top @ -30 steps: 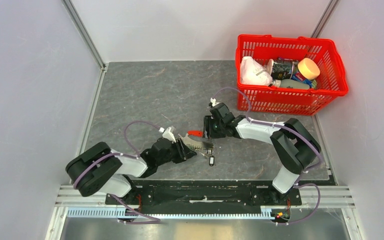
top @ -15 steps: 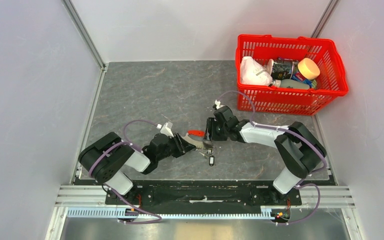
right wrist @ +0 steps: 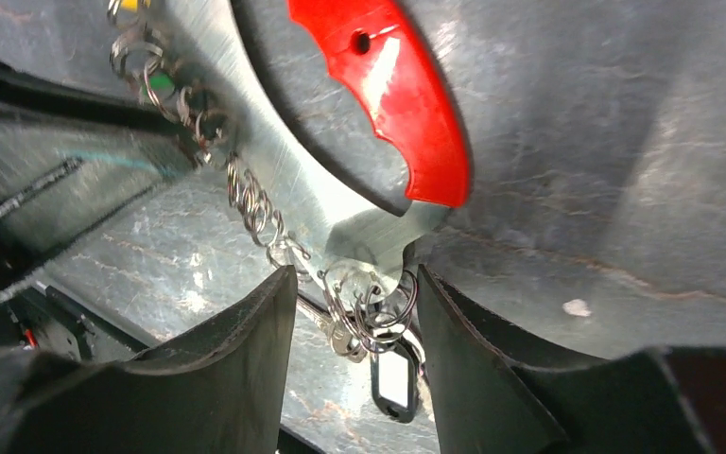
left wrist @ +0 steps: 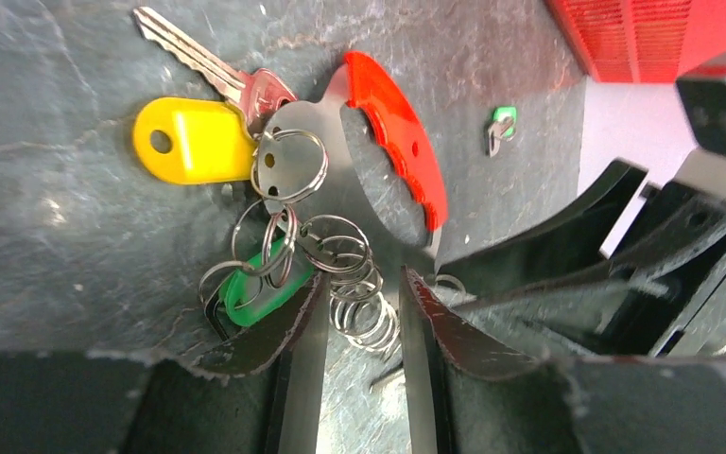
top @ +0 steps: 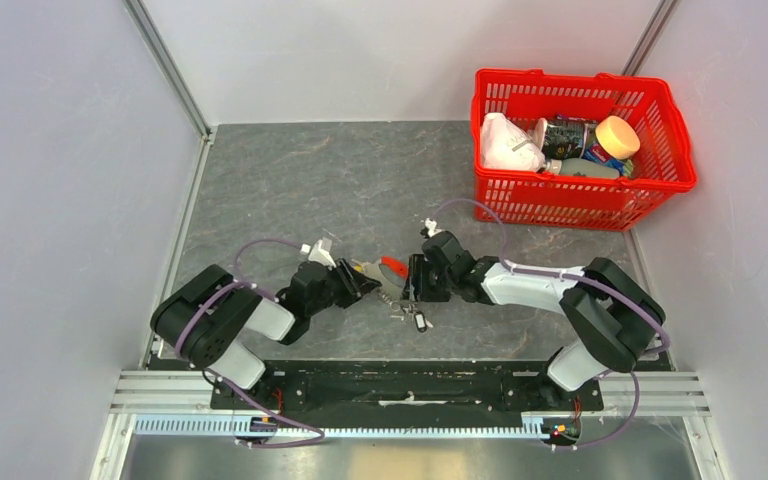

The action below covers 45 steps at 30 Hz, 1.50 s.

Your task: Put the keys on the keyring

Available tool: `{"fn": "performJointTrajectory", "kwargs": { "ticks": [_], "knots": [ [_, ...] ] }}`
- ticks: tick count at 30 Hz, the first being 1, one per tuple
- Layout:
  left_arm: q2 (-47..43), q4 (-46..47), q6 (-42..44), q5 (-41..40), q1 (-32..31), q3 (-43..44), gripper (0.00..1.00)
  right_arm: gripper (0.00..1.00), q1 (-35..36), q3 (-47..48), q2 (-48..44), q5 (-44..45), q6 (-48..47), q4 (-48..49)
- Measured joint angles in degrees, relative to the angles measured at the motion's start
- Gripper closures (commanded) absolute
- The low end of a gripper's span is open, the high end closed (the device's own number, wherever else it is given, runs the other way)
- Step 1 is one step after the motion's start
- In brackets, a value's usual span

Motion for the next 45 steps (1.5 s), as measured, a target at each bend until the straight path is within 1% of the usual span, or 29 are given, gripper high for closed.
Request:
{"fn": "performJointTrajectory", "kwargs": {
  "ticks": [4, 8, 10, 15, 18, 20, 23, 27, 33, 37, 41, 45],
  "knots": [
    [-3.06, -2.38, 0.61, 0.26, 2.36, 0.0, 0.61, 0.43, 2.38, 0.0, 0.0, -0.11, 1.4, 0.15],
    [-9.14, -6.8, 1.88, 0.66, 4.83, 0.0, 0.61, 0.42, 3.54, 0.02, -0.28, 0.02, 1.66, -0.37],
    [-13.77, -10.21, 2.56, 0.76, 5.31, -0.04, 0.61, 0.42, 3.54, 0.09, -1.36, 0.81, 1.11, -1.73],
    [-29.38, -19.45, 3.02, 2.12, 5.29, -1.38, 0.59, 0.41, 3.5, 1.33, -6.6, 5.25, -1.99, -6.62],
    [-36.48, -24.63, 2.97, 3.32, 5.27, -2.93, 0.54, 0.39, 3.21, 2.93, -8.9, 7.39, -4.09, -8.68],
    [-38.51, -27.02, 2.95, 4.28, 5.22, -3.89, 0.53, 0.39, 2.73, 4.11, -9.22, 8.17, -5.44, -9.66],
    [-37.2, -28.87, 2.95, 6.36, 5.11, -4.59, 0.51, 0.38, 1.6, 4.81, -9.22, 8.44, -6.8, -10.78],
    [-29.46, -26.95, 2.95, 10.03, 4.59, -4.61, 0.47, 0.37, 0.22, 4.81, -9.22, 8.41, -7.76, -11.85],
    [-16.9, -19.45, 2.93, 14.69, 3.15, -4.52, 0.44, 0.37, -0.48, 4.81, -9.55, 8.33, -8.28, -12.39],
    [-10.14, -11.76, 2.86, 17.42, 2.43, -3.65, 0.44, 0.37, -0.55, 4.59, -10.19, 8.15, -8.39, -12.41],
    [-7.48, -8.72, 2.89, 17.88, 2.27, -3.06, 0.44, 0.37, -0.55, 4.0, -11.13, 7.93, -8.39, -12.44],
    [-7.23, -9.73, 3.19, 17.33, 2.27, -2.08, 0.44, 0.37, -0.72, 3.56, -11.89, 7.89, -8.39, -12.44]
  ]
}}
